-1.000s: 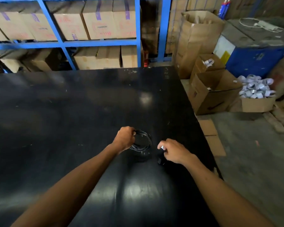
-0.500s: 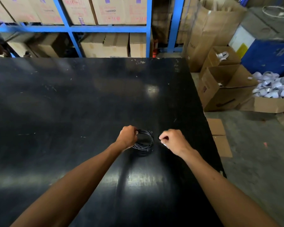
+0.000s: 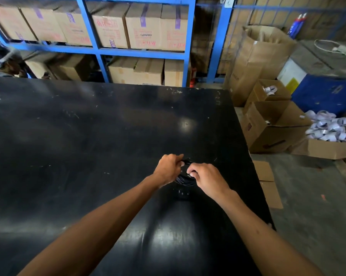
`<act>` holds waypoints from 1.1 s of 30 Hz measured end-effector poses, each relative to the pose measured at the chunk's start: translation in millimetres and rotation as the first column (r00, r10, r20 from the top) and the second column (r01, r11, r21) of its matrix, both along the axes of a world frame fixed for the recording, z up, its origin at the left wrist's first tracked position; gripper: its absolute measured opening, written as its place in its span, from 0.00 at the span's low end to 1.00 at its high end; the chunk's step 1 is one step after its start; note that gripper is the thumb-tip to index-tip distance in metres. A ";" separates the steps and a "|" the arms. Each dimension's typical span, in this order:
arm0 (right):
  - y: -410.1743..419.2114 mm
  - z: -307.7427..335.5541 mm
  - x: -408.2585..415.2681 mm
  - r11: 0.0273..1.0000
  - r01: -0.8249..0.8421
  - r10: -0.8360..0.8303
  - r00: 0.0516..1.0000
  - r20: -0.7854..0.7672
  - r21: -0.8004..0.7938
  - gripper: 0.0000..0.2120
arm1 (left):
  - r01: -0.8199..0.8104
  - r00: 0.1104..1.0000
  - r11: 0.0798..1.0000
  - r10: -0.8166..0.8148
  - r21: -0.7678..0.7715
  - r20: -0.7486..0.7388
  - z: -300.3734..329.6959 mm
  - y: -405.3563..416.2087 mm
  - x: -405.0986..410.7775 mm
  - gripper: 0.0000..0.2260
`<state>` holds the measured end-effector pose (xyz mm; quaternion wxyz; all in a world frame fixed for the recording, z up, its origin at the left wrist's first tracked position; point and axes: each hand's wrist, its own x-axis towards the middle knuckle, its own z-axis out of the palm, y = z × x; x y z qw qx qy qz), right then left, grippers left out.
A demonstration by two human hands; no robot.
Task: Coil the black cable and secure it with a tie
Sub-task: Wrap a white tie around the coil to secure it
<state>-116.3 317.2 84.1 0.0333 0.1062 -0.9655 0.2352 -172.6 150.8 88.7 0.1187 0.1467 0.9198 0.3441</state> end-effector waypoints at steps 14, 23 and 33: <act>-3.2 1.3 15.5 0.988 0.075 -0.019 0.925 -0.380 0.131 0.13 | -0.170 0.891 0.934 0.009 0.315 0.453 23.9 1.8 7.5 0.29; -2.8 9.2 12.5 0.963 0.051 0.032 0.954 -0.299 0.266 0.33 | -0.220 0.852 0.903 -0.006 0.369 0.523 32.1 -0.4 0.3 0.19; -2.0 13.2 8.6 0.968 0.078 0.019 0.925 -0.379 0.239 0.27 | -0.280 0.799 0.896 0.019 0.344 0.601 39.2 4.6 -5.5 0.08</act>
